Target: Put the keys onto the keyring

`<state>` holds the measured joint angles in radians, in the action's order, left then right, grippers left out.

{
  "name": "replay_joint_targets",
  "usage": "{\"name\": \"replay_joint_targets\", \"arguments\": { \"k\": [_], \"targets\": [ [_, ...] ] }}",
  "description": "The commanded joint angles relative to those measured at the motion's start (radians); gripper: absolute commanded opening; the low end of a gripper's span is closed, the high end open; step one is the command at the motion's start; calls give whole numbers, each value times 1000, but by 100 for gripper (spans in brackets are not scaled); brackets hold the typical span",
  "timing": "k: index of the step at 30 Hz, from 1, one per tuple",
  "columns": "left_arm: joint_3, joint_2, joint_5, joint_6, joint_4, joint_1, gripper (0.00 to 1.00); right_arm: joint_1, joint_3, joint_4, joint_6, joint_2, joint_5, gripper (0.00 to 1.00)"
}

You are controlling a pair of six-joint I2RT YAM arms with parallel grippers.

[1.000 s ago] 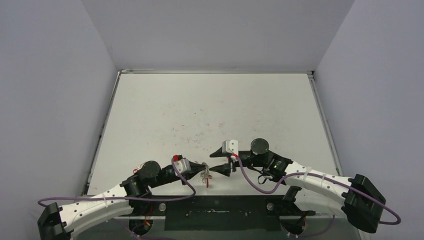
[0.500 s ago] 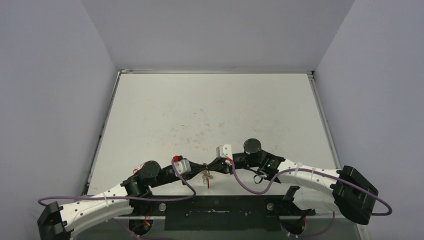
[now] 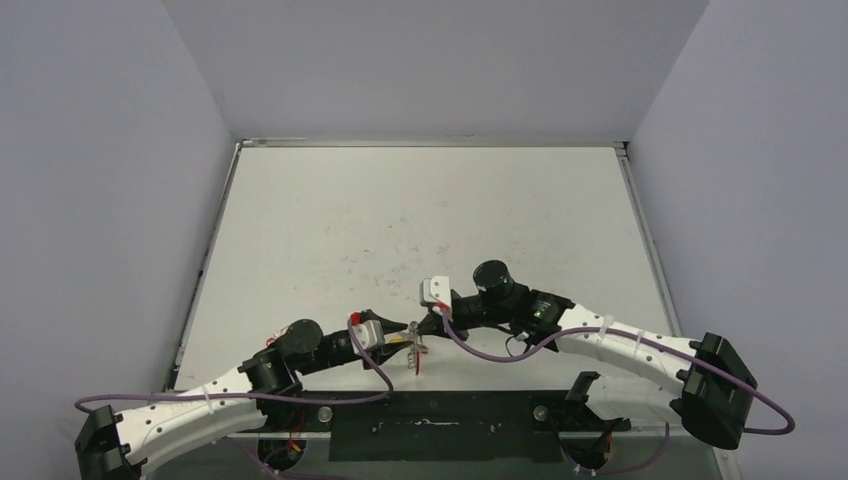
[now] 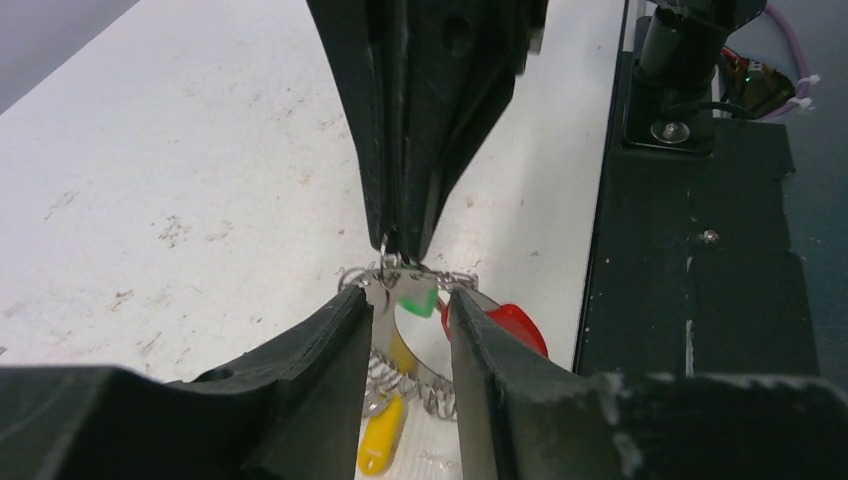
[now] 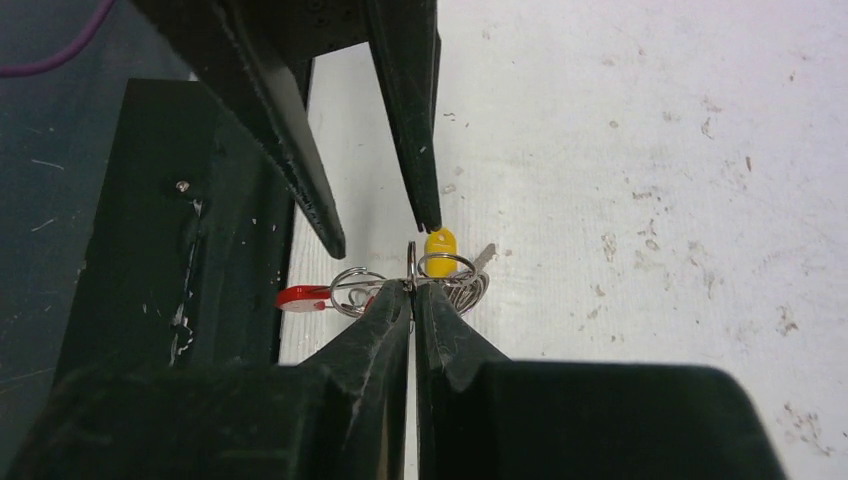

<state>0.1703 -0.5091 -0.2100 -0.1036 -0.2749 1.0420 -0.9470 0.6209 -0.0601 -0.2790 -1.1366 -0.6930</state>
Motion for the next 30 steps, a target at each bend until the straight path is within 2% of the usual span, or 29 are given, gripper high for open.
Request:
{"name": "replay_joint_targets", "arguments": {
  "k": [1,5,11,17,23,30],
  "targets": [
    [109,17,35,-52,138,6,35,-3,214,362,-52,-28,82,0],
    [147,5,47,-75,215,6,37,-7,380,614,-59,-118,97,0],
    [149,-33,42,-82,183,7,37,-24,539,804,-34,-216,127,0],
    [138,-58,15,-94,132,7,33,-38,591,838,-20,-261,108,0],
    [111,-89,-30,-89,28,7,25,-58,592,812,-12,-285,78,0],
    [133,-148,-87,-98,37,7,26,-71,592,796,-5,-296,79,0]
  ]
}}
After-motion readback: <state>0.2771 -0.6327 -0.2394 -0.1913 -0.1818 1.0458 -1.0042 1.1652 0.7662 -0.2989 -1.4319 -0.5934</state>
